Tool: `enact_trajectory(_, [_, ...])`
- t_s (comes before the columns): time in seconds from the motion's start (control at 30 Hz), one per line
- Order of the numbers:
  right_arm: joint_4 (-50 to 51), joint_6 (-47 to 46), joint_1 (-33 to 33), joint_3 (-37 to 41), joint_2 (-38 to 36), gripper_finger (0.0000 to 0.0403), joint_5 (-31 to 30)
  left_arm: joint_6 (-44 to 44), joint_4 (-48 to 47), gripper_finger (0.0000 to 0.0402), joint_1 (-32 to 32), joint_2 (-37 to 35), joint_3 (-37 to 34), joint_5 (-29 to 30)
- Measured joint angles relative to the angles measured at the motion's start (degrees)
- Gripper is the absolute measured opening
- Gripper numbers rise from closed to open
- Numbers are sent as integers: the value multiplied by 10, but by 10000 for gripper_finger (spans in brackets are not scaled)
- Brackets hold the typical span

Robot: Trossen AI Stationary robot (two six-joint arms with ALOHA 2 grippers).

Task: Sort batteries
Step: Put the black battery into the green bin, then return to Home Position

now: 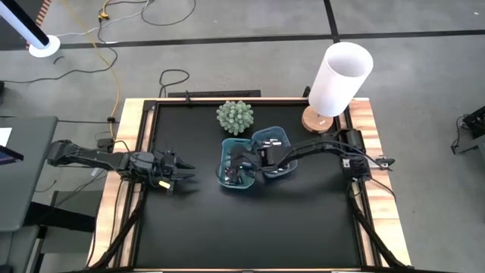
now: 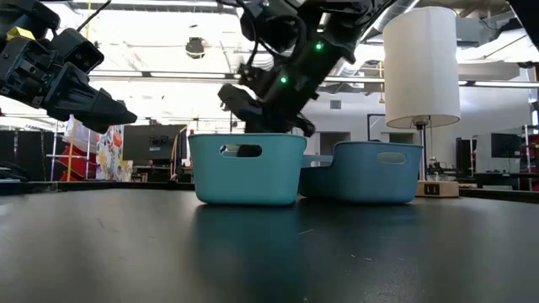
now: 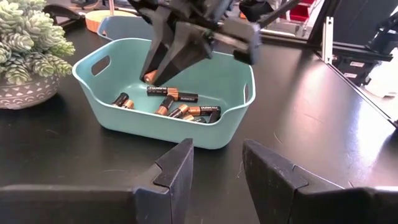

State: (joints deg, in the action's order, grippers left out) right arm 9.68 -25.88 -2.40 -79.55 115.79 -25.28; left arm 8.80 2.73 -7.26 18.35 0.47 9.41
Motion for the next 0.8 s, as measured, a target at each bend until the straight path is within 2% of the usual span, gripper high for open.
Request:
enact_trajectory(0.27, [93,-84,12,2,-4,76,28,0,0,136,0,0,0,0])
enact_trajectory(0.6, [95,-83,9,2,-4,148,37,0,0,136,0,0,0,0])
enact_trajectory(0.8, [132,-81,7,-13,-10,169,37,0,0,136,0,0,0,0])
